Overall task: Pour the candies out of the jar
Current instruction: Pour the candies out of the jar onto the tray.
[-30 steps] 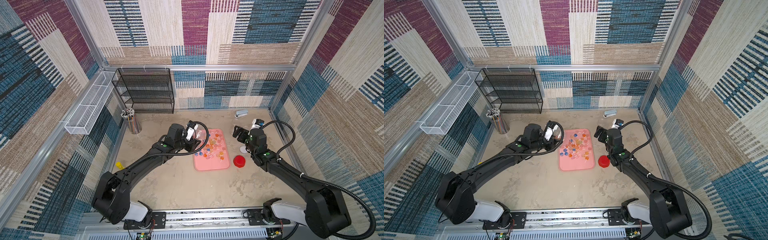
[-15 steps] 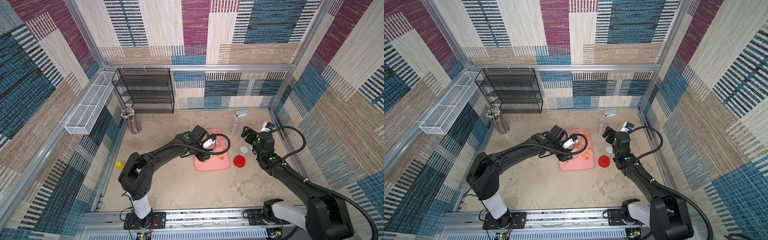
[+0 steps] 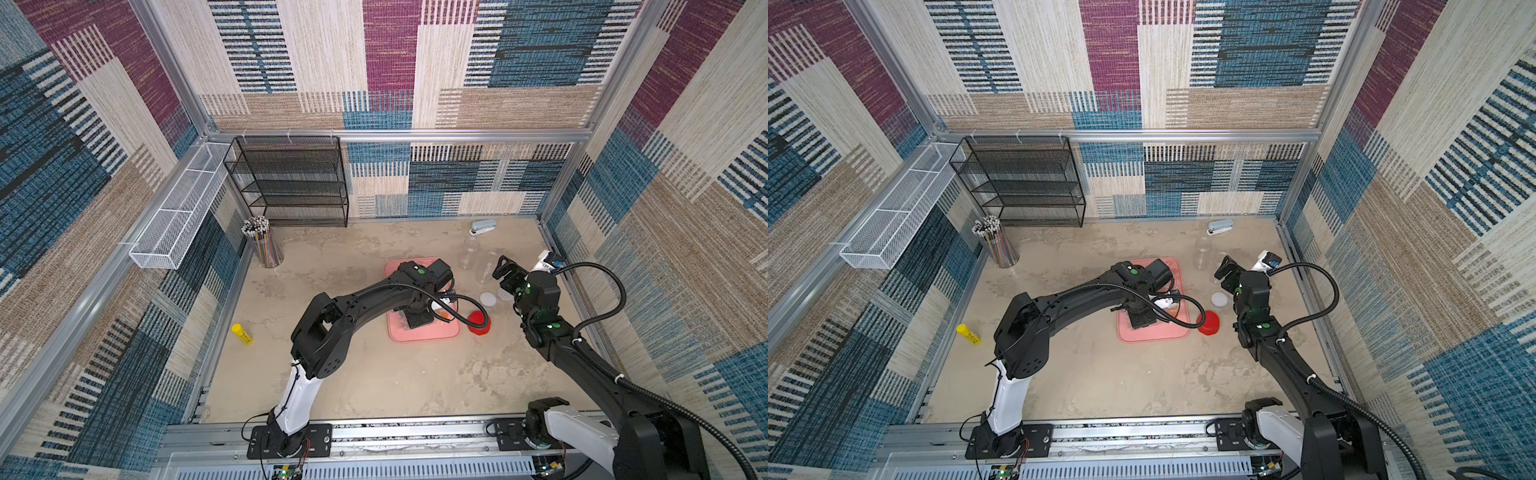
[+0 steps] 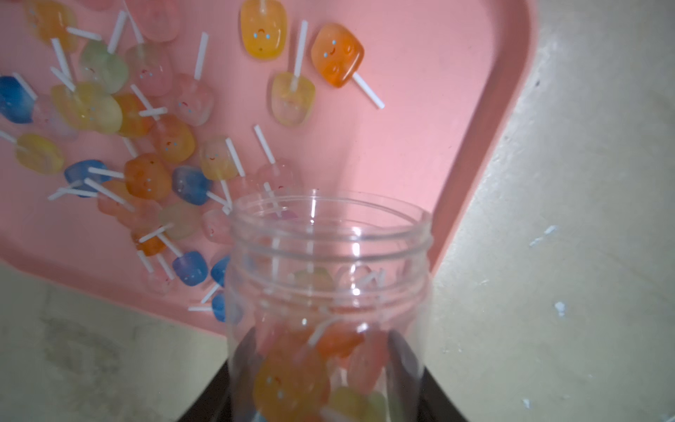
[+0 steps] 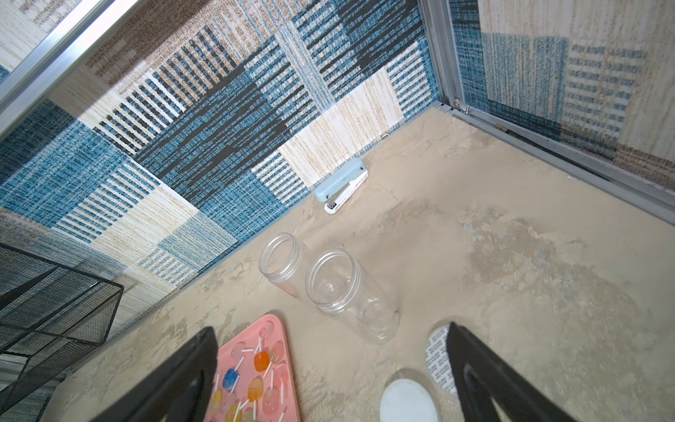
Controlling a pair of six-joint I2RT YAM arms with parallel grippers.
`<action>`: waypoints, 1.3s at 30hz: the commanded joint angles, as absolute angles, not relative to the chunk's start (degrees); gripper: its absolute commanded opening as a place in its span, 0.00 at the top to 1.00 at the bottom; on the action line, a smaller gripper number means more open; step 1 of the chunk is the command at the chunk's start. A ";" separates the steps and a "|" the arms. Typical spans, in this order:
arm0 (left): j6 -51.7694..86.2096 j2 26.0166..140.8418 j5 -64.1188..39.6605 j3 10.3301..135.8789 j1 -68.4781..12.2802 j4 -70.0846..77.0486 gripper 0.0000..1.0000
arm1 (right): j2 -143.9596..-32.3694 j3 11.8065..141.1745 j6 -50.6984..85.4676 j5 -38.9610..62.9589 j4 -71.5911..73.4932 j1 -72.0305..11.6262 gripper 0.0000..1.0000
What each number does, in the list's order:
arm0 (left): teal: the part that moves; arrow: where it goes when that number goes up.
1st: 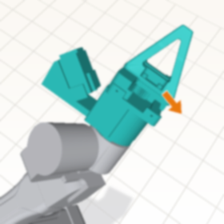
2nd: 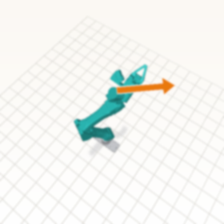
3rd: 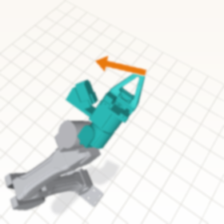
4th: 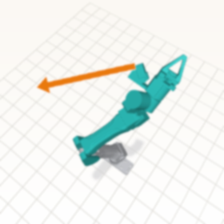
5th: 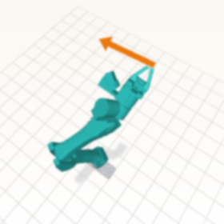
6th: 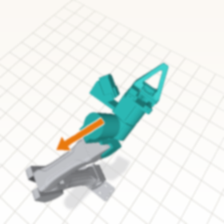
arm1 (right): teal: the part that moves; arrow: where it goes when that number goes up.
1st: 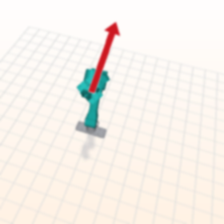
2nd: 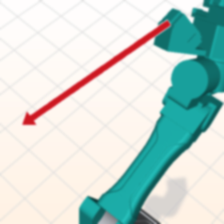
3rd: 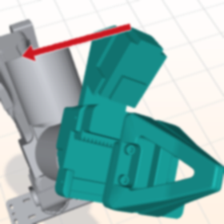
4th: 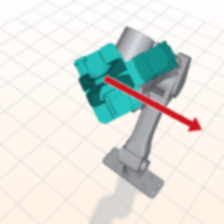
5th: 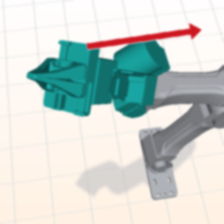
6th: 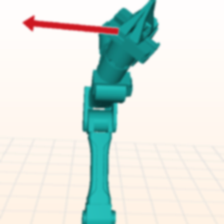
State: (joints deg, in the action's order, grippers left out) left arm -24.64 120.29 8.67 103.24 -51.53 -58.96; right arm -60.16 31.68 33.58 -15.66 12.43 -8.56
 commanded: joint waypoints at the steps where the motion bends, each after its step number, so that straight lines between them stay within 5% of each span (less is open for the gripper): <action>1: -28.95 121.22 17.04 105.65 -52.57 -63.41 1.00 | -59.70 31.25 34.00 -17.08 14.13 -8.52 0.00; 8: -35.39 124.75 29.03 107.91 -55.47 -65.84 1.00 | -59.59 30.86 34.45 -16.97 14.31 -8.43 0.00; 18: -38.90 125.36 32.82 110.53 -56.83 -65.88 1.00 | -58.97 30.28 34.70 -17.06 14.20 -8.32 0.00; 39: -54.73 116.31 48.16 92.46 -57.57 -54.39 1.00 | -59.15 29.62 36.30 -15.73 14.68 -8.22 0.00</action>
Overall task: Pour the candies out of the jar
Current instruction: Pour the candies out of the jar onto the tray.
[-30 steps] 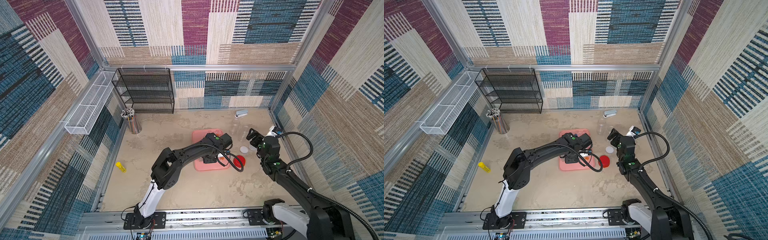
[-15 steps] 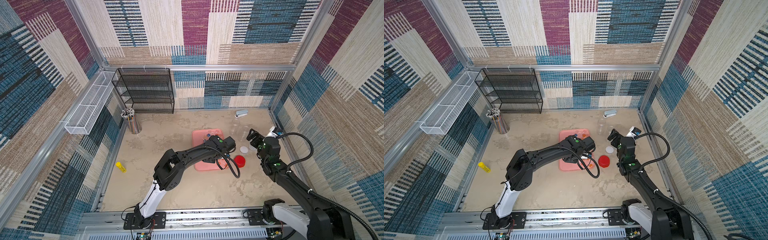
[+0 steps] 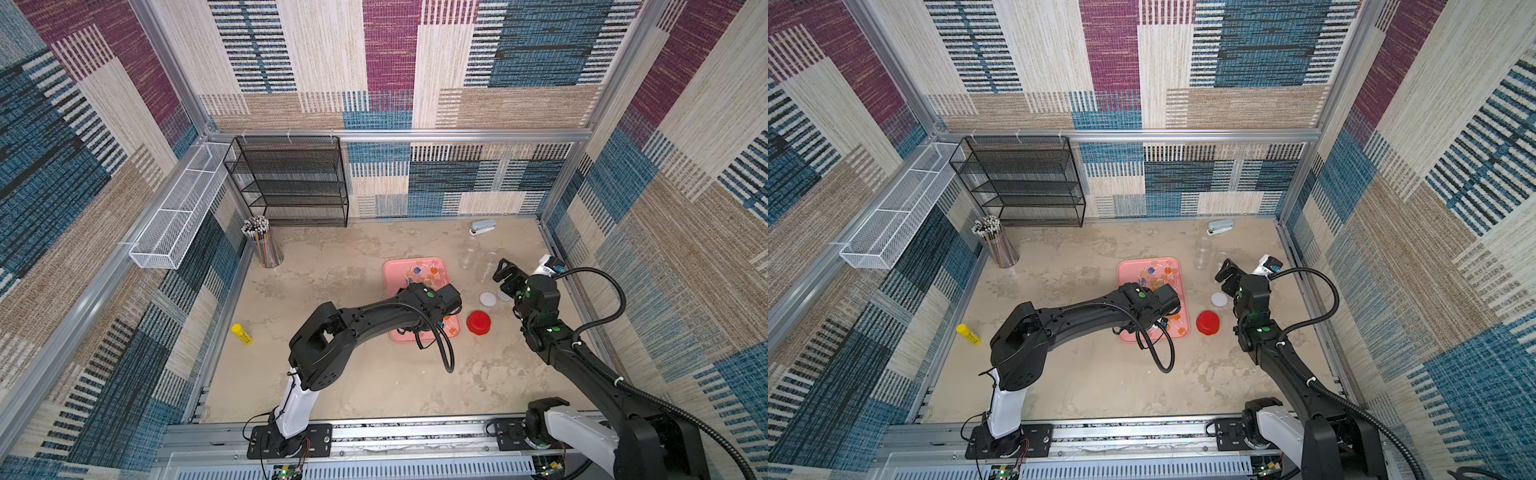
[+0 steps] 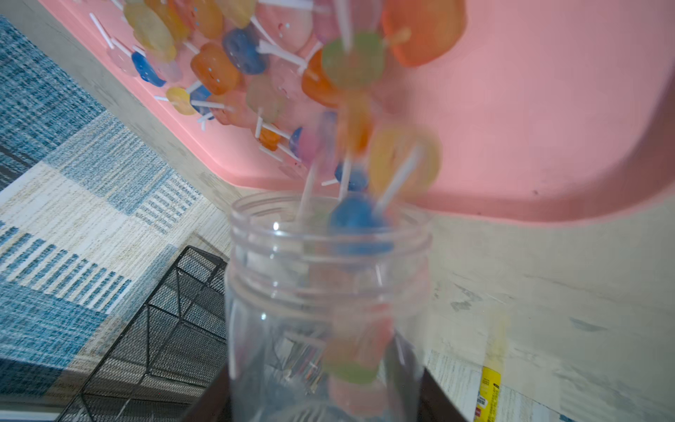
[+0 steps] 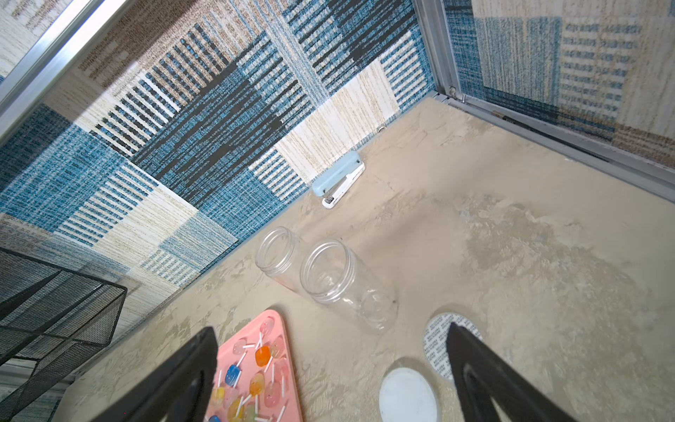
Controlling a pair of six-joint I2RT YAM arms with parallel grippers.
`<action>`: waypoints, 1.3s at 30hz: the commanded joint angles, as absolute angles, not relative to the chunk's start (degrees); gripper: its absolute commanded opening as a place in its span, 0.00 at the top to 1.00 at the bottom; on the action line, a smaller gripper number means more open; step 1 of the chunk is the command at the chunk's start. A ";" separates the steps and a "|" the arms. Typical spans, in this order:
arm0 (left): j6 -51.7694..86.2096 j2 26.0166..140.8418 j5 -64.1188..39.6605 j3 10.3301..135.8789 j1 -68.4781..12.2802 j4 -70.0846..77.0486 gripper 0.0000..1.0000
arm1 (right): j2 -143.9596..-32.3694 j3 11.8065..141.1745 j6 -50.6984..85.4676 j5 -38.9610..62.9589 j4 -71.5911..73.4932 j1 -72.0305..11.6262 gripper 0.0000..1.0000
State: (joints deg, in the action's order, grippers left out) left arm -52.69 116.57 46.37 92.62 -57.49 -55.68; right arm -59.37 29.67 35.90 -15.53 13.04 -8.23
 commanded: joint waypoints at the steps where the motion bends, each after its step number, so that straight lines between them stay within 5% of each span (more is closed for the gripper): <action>1: -54.84 116.57 48.17 92.59 -57.57 -54.28 1.00 | -58.99 29.54 36.39 -15.78 14.63 -8.26 0.00; 25: -55.71 116.26 47.90 92.70 -57.43 -51.10 1.00 | -59.13 29.84 36.91 -14.52 14.69 -8.26 0.00; 39: -45.93 105.57 27.11 85.92 -50.56 -34.53 1.00 | -60.30 36.58 32.16 -5.82 12.37 -8.21 0.00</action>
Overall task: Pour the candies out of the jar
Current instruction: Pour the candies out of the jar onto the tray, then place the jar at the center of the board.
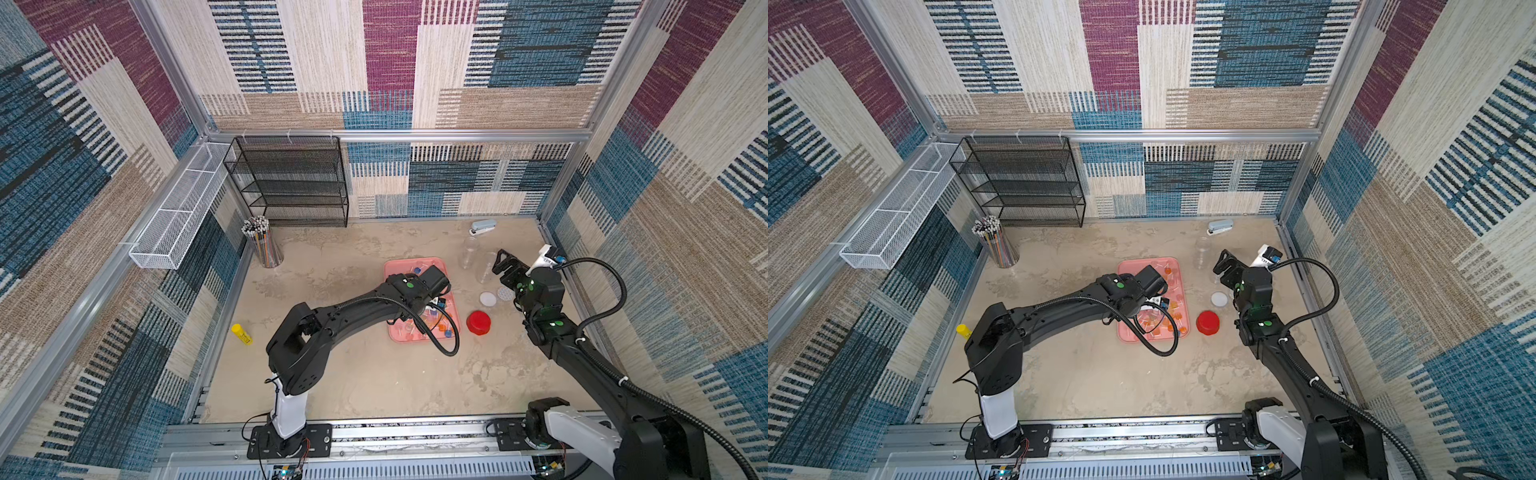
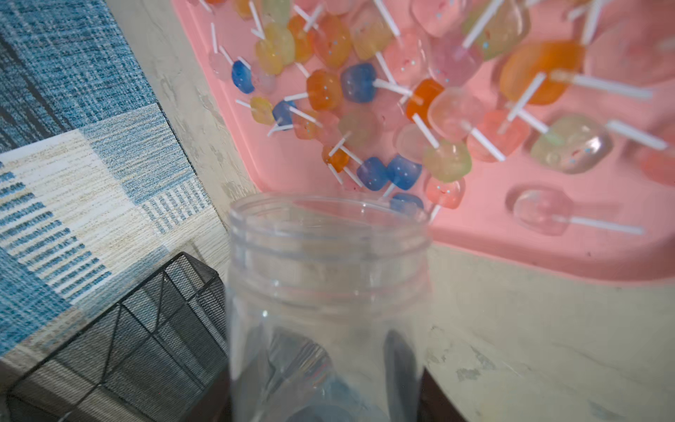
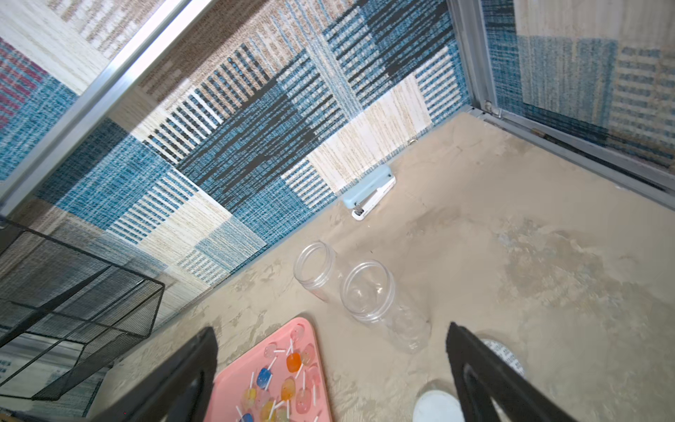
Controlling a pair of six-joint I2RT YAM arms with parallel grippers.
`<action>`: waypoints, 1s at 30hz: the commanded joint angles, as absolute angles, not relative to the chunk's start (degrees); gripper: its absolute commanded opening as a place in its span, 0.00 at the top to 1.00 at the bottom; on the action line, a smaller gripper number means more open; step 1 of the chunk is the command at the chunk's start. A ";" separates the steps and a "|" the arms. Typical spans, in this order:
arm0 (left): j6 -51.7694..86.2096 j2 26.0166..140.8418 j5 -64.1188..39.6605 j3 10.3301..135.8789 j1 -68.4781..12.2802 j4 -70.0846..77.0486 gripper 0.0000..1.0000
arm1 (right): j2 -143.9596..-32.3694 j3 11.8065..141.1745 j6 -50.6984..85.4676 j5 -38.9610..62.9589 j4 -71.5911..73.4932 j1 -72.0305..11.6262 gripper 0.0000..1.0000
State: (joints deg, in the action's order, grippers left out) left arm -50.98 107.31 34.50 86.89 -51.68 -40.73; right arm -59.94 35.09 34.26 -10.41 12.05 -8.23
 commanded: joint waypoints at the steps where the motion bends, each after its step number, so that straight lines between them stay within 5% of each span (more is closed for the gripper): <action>1: -44.40 104.67 25.24 85.35 -49.69 -33.22 1.00 | -60.62 37.50 31.99 -4.12 12.01 -8.17 0.00; 17: -21.86 85.62 2.44 64.72 -37.73 -6.39 1.00 | -74.96 55.25 30.18 36.73 5.87 -9.91 0.00; 30: -19.25 80.38 0.72 57.21 -36.29 -0.04 1.00 | -84.36 58.65 33.00 46.84 7.01 -20.17 0.00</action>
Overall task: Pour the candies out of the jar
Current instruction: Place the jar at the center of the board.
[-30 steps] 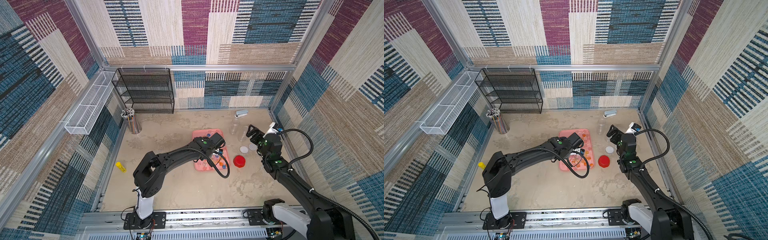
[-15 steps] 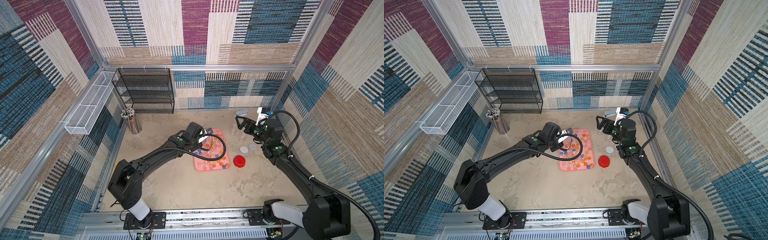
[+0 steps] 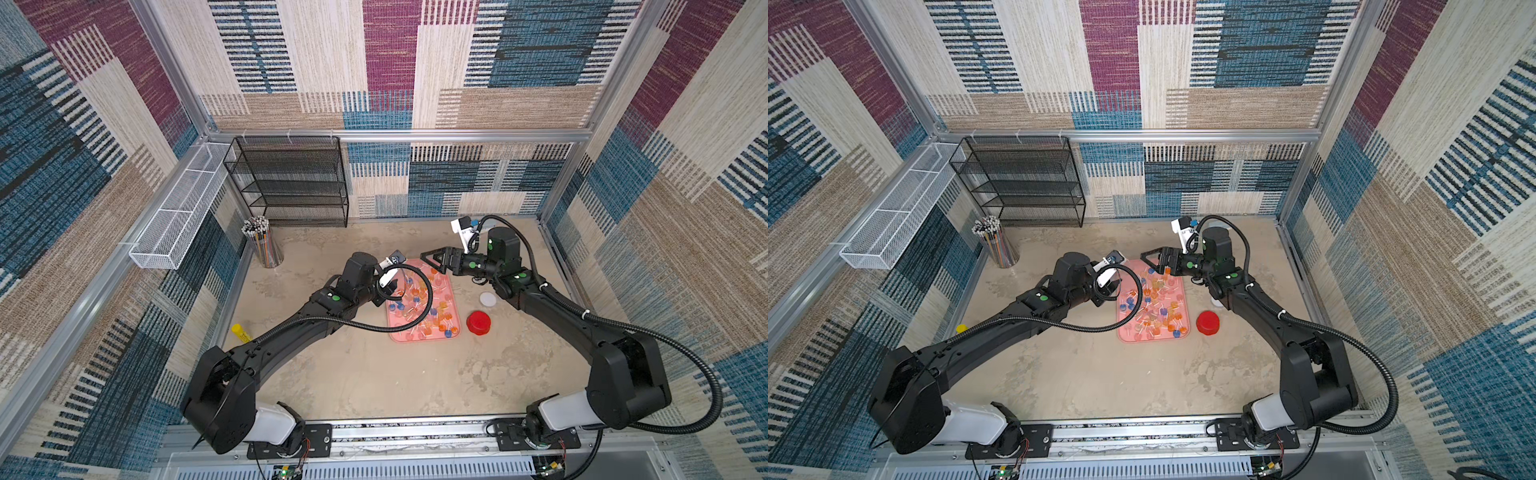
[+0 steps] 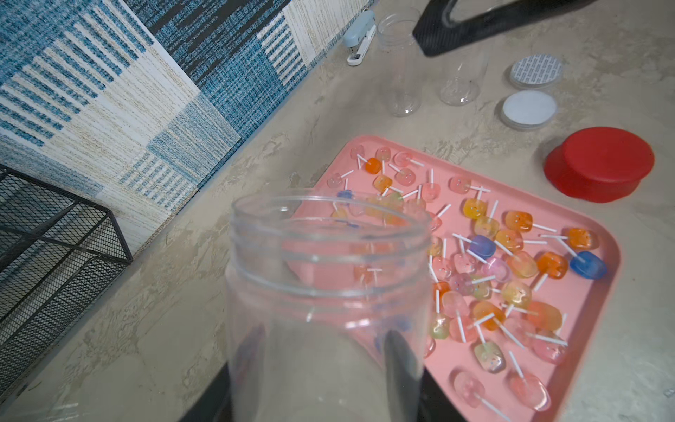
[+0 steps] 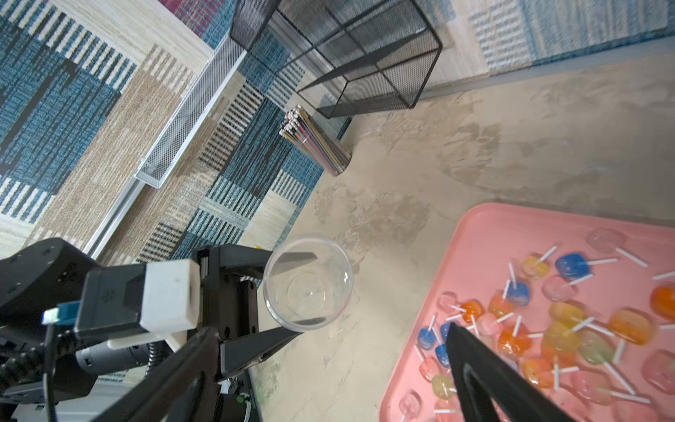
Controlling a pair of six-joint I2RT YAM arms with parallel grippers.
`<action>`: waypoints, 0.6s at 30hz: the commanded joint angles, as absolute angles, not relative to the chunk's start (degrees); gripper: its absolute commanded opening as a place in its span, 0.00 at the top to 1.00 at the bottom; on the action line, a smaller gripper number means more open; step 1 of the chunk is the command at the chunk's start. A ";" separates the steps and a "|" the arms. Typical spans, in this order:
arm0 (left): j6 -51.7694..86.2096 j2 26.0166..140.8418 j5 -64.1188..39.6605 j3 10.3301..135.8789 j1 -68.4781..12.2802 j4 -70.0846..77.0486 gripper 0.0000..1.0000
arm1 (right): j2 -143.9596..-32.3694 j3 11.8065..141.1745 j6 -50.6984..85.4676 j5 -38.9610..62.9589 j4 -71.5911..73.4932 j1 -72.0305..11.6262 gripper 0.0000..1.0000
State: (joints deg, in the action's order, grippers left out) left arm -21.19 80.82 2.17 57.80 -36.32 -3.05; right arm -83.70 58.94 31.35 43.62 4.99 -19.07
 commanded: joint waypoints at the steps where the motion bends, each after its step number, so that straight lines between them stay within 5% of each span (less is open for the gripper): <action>1: -19.11 80.35 0.47 57.13 -36.30 0.00 1.00 | -84.65 58.64 33.29 47.38 7.24 -20.74 0.00; 18: -19.27 82.43 -3.66 58.94 -36.36 -2.31 1.00 | -92.88 62.38 35.62 49.15 10.49 -25.90 0.00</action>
State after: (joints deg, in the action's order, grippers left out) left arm -21.02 82.13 -1.56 58.19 -36.27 -2.44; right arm -91.72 61.69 34.37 48.77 7.66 -25.36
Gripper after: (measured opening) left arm 0.515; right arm 0.996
